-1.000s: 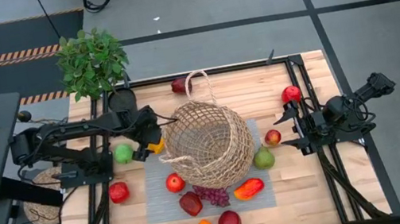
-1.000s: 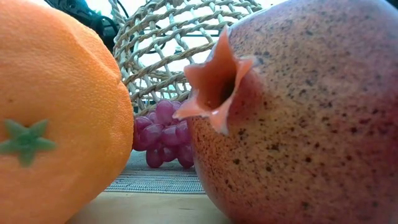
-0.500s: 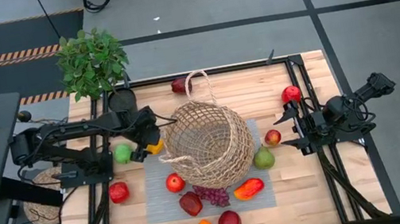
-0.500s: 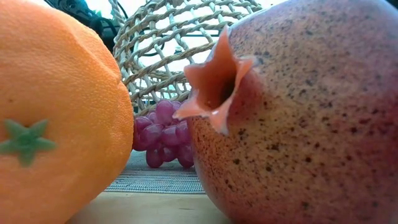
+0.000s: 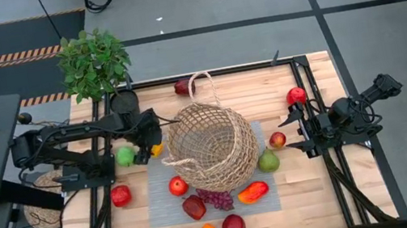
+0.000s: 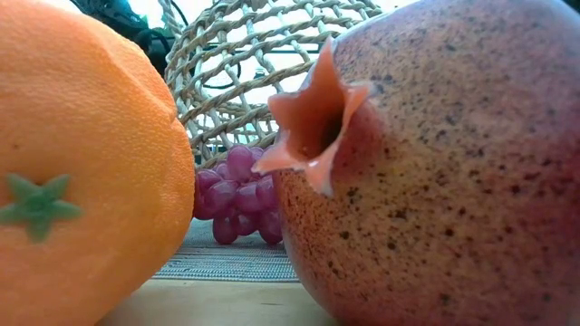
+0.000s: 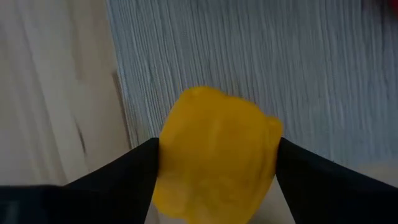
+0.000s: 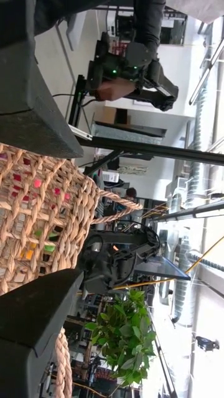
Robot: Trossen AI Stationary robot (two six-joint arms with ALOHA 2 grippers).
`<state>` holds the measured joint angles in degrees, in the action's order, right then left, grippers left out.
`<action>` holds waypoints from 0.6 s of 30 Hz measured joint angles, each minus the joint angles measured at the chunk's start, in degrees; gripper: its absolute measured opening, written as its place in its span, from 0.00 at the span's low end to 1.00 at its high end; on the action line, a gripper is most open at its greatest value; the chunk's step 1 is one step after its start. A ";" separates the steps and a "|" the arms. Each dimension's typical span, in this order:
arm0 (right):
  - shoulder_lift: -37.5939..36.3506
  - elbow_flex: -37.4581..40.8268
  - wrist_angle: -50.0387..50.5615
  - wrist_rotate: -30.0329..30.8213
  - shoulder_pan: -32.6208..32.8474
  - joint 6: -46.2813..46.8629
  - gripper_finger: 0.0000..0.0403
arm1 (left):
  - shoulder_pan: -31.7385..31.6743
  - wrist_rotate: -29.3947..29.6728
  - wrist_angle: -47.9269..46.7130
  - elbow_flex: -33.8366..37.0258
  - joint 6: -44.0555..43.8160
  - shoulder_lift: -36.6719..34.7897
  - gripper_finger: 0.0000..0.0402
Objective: Build produce basket
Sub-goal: Put the bell pepper into the basket
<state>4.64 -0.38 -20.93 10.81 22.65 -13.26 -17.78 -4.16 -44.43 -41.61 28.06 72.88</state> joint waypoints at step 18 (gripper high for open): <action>0.00 0.01 0.00 0.00 0.02 0.00 0.77 | 0.02 14.21 -15.44 -32.45 -7.99 -0.14 0.73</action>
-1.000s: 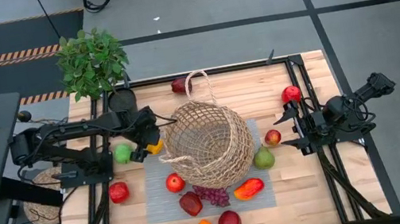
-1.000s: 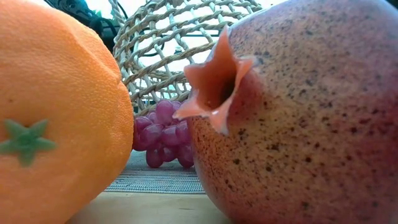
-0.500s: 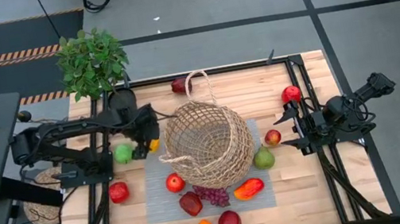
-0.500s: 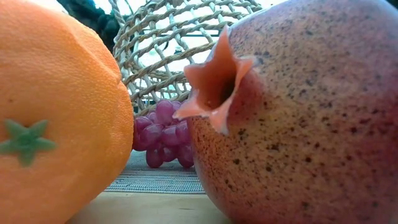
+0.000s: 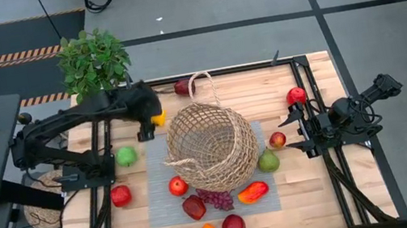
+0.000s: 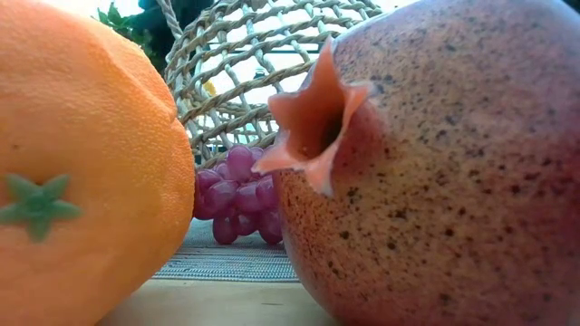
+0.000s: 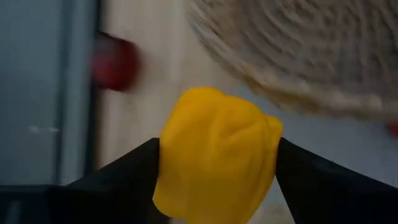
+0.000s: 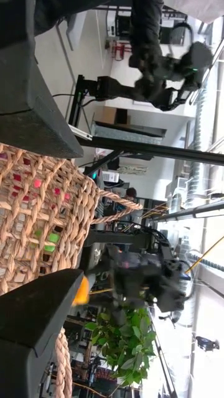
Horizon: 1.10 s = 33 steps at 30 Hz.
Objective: Build produce basket
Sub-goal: Put the bell pepper into the basket
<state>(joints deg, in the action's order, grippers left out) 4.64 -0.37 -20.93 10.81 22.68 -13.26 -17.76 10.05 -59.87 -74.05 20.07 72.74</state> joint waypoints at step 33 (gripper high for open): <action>0.00 -0.02 0.00 0.00 0.00 0.00 0.77 | 2.33 -11.90 12.95 -16.05 -26.44 -0.06 0.72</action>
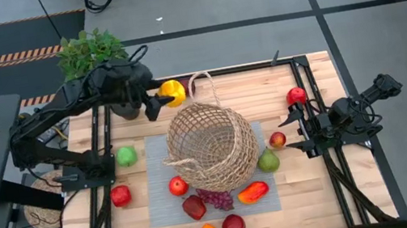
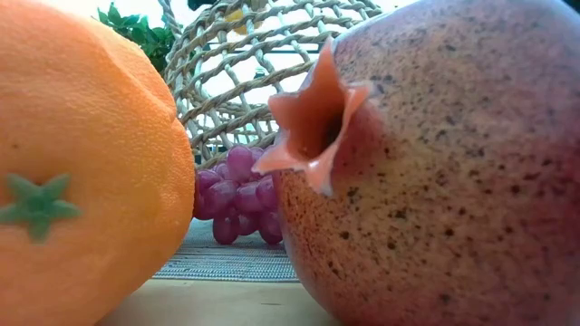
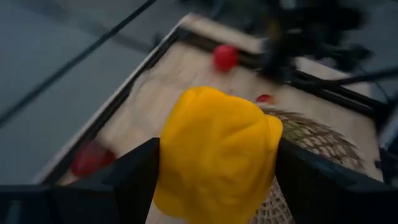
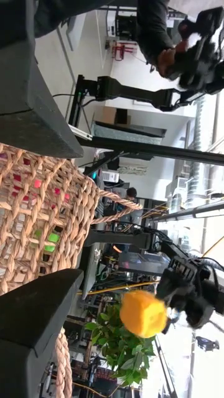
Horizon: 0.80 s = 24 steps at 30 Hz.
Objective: Build produce basket
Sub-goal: Put the bell pepper into the basket
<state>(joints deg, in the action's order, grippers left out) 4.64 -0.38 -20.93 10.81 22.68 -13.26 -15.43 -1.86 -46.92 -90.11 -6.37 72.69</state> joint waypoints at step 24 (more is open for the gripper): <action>0.00 0.02 0.00 0.00 0.00 0.00 0.77 | 15.72 4.87 10.35 -0.09 92.80 0.09 0.77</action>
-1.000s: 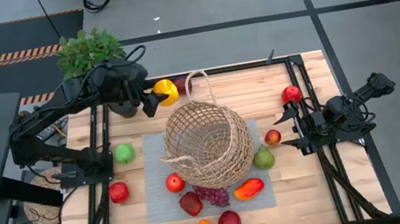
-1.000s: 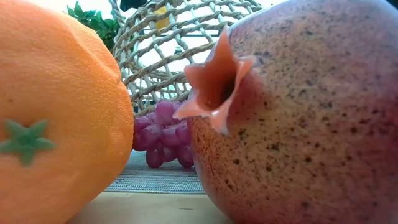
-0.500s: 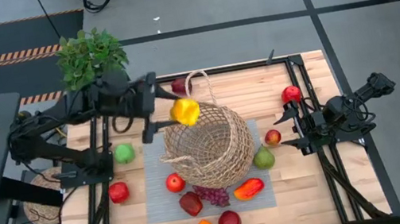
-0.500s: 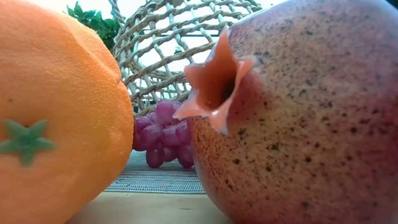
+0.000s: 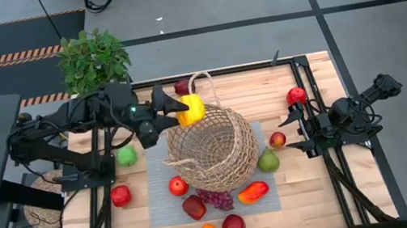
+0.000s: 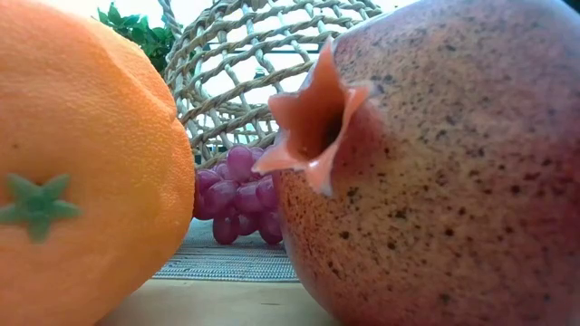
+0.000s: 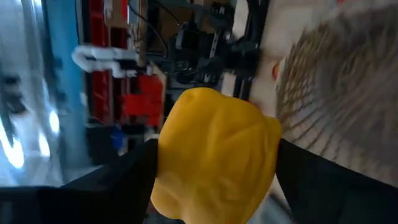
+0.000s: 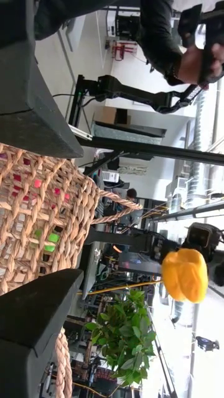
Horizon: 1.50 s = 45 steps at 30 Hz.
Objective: Build produce basket
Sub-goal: Put the bell pepper into the basket
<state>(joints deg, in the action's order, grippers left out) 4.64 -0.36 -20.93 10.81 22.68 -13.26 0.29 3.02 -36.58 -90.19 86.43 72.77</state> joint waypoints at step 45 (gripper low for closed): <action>0.09 -0.01 -0.37 -0.01 -0.02 0.01 0.77 | -3.10 -1.49 -13.78 0.09 -67.86 10.90 0.82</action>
<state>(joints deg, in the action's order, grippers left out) 4.73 -0.37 -21.30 10.80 22.65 -13.25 -2.81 1.53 -50.36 -90.11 18.58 83.67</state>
